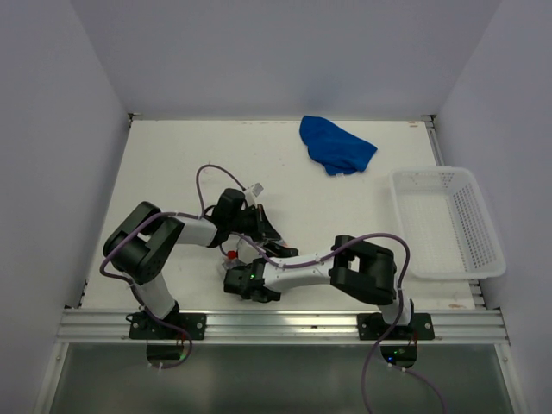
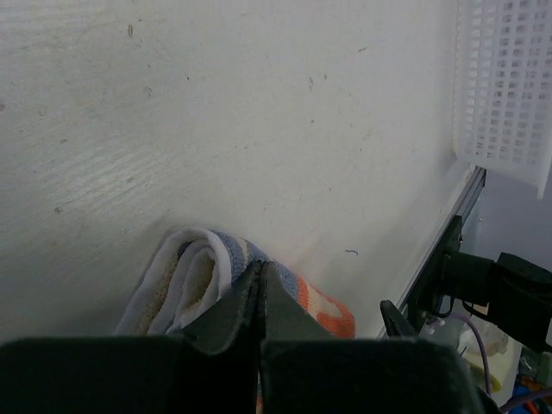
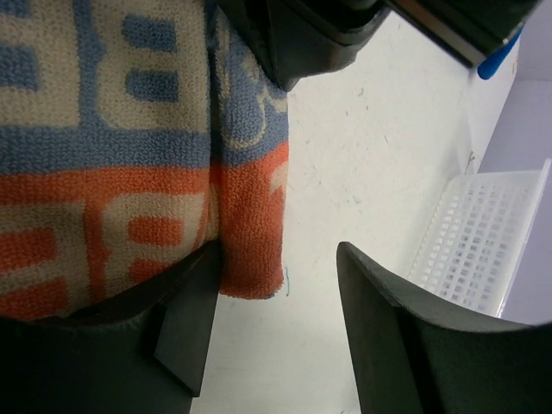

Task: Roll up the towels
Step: Roll the towel

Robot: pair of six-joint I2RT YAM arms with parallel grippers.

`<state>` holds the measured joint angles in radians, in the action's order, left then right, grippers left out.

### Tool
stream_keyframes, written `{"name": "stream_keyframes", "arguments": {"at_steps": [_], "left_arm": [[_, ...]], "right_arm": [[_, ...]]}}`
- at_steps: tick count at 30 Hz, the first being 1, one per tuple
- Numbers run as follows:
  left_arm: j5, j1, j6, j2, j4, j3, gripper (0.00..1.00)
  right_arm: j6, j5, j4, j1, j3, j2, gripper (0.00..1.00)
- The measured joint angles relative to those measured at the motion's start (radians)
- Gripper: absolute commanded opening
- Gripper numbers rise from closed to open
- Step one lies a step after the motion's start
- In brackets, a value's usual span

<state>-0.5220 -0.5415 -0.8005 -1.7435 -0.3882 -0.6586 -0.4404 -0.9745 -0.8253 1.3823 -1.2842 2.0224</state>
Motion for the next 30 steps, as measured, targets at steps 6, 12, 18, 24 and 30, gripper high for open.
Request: {"name": "stream_keyframes", "arguments": {"at_steps": [6,12,18,24,30], "left_arm": [[0.016,-0.003,0.001,0.002,-0.006,0.000,0.00],[0.036,-0.020,0.010,0.008,-0.015,0.000,0.00],[0.017,0.028,0.002,-0.016,-0.045,0.029,0.00],[0.016,0.028,0.002,-0.015,-0.060,0.035,0.00],[0.021,0.029,0.003,-0.008,-0.059,0.042,0.00]], "right_arm": [[-0.084,-0.026,-0.008,0.005,0.025,-0.014,0.63],[-0.129,-0.021,-0.050,0.003,0.053,-0.047,0.72],[-0.277,0.010,-0.097,-0.005,-0.043,-0.172,0.82],[-0.335,0.010,-0.073,-0.007,-0.098,-0.266,0.82],[-0.363,0.063,0.024,-0.024,0.048,-0.348,0.70]]}}
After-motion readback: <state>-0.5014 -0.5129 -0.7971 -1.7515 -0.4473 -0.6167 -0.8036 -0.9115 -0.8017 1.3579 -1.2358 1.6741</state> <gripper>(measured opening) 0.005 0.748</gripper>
